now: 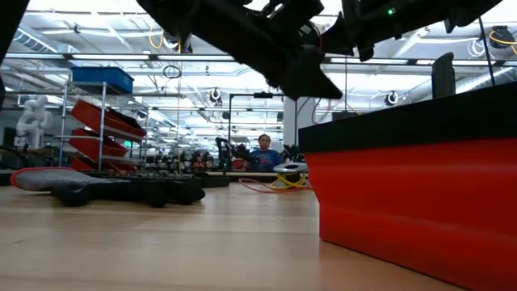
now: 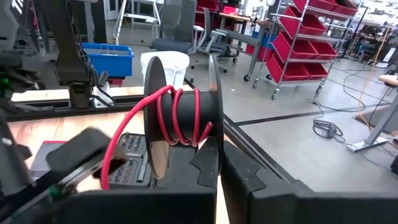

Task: Coil cords
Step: Coil the red wire onto the spool

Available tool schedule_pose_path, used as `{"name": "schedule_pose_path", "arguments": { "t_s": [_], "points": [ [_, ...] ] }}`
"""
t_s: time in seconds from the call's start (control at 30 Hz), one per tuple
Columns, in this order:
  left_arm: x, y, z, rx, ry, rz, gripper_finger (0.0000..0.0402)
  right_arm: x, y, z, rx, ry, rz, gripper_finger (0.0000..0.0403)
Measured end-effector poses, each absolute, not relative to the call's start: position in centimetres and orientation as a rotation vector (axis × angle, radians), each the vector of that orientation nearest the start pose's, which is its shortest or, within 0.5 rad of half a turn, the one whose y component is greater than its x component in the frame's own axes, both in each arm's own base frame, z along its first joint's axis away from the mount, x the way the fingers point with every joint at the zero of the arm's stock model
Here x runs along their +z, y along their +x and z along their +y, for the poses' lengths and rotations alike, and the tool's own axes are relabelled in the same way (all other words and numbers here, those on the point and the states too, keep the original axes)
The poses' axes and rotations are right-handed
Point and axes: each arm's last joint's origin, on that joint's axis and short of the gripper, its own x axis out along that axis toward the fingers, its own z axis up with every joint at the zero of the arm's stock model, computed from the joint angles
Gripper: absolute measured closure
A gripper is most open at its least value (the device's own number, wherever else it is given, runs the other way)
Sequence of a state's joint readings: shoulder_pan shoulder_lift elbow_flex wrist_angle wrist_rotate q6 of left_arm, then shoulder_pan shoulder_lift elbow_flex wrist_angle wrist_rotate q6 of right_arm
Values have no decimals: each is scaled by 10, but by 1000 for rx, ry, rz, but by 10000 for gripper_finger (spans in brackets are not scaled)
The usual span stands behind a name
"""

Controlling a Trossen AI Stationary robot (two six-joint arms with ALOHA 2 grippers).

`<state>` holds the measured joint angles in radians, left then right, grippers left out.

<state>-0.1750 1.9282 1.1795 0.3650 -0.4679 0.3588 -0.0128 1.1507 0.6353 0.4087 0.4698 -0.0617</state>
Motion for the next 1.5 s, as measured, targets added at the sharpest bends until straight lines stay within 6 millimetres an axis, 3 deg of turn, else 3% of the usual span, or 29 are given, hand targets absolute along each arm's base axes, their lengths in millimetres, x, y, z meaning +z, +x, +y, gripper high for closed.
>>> {"name": "schedule_pose_path", "arguments": {
  "t_s": [0.27,0.4,0.63,1.03,1.5],
  "points": [
    [148,390,-56,226,319,531,271,274,242,-16,-476,-73,85,403],
    [138,381,-60,207,264,507,271,277,239,-16,-472,-70,76,403],
    [151,380,-80,261,338,330,272,276,239,-15,-449,-58,83,403],
    [169,384,-76,368,362,177,272,273,239,-15,-447,-59,109,403],
    [169,390,-41,375,239,157,272,274,239,-15,-446,-58,104,403]
  ]
}}
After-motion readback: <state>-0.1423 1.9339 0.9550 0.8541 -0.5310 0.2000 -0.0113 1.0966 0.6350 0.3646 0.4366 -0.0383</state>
